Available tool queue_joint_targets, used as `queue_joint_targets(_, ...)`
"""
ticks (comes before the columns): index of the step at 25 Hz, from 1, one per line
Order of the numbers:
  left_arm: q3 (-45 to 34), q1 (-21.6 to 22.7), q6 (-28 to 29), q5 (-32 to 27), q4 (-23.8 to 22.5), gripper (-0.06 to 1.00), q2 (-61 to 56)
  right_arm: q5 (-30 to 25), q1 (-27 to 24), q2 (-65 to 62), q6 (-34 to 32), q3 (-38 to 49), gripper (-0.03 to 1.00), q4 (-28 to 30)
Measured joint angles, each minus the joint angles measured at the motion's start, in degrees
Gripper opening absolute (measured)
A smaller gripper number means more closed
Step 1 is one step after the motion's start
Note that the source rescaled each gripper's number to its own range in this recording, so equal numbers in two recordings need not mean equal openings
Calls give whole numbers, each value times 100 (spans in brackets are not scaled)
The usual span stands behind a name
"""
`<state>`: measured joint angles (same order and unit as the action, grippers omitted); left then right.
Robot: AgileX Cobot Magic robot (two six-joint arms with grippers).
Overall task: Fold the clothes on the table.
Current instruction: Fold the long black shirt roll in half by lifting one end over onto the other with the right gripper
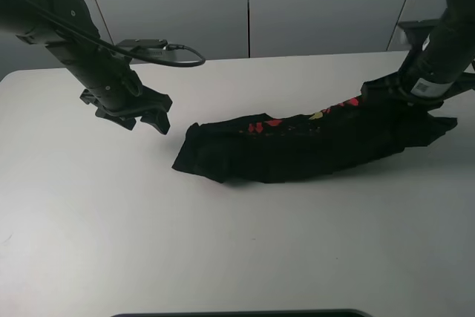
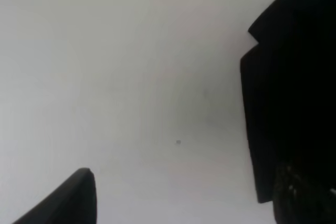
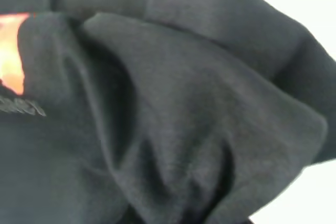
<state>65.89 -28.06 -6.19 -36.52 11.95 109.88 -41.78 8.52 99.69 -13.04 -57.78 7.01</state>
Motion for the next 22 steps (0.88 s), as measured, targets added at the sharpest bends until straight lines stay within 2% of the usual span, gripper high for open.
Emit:
queue_joint_targets(4,0,0,0,-14,0,89,0,-734,0,-464,599,-672,10,-482)
queue_joint_targets(7,0,0,0,-23,0,89,0,-1319,0,-649,1304,-1035,10,-1383)
queue_joint_targets(8,0,0,0,-23,0,89,0,-1493,0,-669,1530,-1082,10,-1846)
queue_joint_targets(12,0,0,0,-23,0,89,0,-1783,99,-643,2148,-1113,10,-2890)
queue_joint_targets(18,0,0,0,-41,0,89,0,-1262,899,-184,2274,-1122,10,-3676)
queue_joint_targets(22,0,0,-7,-66,0,89,0,-567,1409,395,2297,-1122,10,-4203)
